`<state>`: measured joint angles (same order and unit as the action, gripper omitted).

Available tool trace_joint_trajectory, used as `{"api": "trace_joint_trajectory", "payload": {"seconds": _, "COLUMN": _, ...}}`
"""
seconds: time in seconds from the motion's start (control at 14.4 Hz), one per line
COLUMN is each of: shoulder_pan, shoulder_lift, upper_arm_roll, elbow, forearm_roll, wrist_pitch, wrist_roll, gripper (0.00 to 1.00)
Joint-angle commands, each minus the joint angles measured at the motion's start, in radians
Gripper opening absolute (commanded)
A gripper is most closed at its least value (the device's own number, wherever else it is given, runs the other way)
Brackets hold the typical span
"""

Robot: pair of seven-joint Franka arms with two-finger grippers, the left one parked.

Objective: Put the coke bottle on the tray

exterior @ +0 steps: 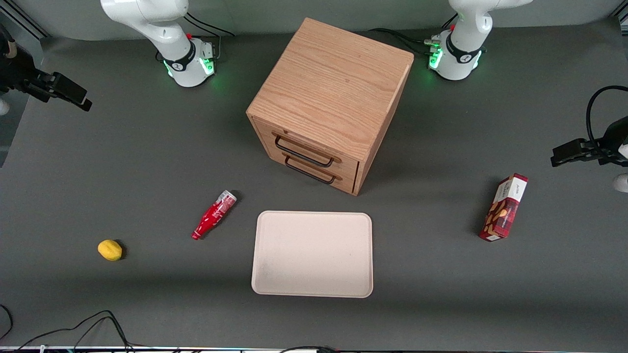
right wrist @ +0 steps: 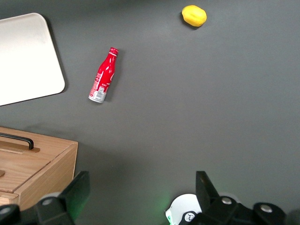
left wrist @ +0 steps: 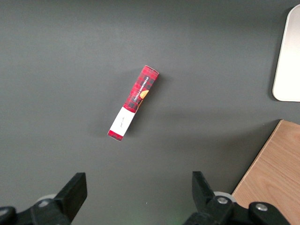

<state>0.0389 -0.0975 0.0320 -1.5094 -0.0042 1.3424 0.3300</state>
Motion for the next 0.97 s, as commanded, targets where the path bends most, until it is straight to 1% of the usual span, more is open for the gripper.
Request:
{"api": "trace_joint_trajectory", "payload": {"seconds": 0.0, "shoulder_pan": 0.006, "shoulder_lift": -0.011, "upper_arm_roll": -0.007, "elbow": -0.005, "forearm_roll": -0.014, "wrist_pitch": 0.003, "wrist_roll": -0.019, "gripper": 1.00}}
{"api": "trace_joint_trajectory", "payload": {"seconds": 0.28, "shoulder_pan": 0.007, "shoulder_lift": -0.005, "upper_arm_roll": -0.012, "elbow": 0.000, "forearm_roll": -0.010, "wrist_pitch": -0.008, "wrist_roll": -0.035, "gripper": 1.00}}
{"api": "trace_joint_trajectory", "payload": {"seconds": 0.56, "shoulder_pan": 0.012, "shoulder_lift": 0.021, "upper_arm_roll": 0.003, "elbow": 0.008, "forearm_roll": 0.003, "wrist_pitch": 0.006, "wrist_roll": -0.019, "gripper": 1.00}}
{"api": "trace_joint_trajectory", "payload": {"seconds": 0.63, "shoulder_pan": 0.013, "shoulder_lift": 0.048, "upper_arm_roll": 0.006, "elbow": 0.017, "forearm_roll": 0.025, "wrist_pitch": 0.015, "wrist_roll": -0.016, "gripper": 1.00}}
{"api": "trace_joint_trajectory", "payload": {"seconds": 0.77, "shoulder_pan": 0.013, "shoulder_lift": 0.142, "upper_arm_roll": 0.014, "elbow": 0.066, "forearm_roll": 0.100, "wrist_pitch": 0.072, "wrist_roll": 0.081, "gripper": 1.00}}
{"api": "trace_joint_trajectory", "payload": {"seconds": 0.83, "shoulder_pan": 0.013, "shoulder_lift": 0.189, "upper_arm_roll": 0.032, "elbow": 0.066, "forearm_roll": 0.118, "wrist_pitch": 0.116, "wrist_roll": 0.143, "gripper": 1.00}}
{"api": "trace_joint_trajectory", "payload": {"seconds": 0.9, "shoulder_pan": 0.013, "shoulder_lift": 0.232, "upper_arm_roll": 0.063, "elbow": 0.060, "forearm_roll": 0.118, "wrist_pitch": 0.164, "wrist_roll": 0.196, "gripper": 1.00}}
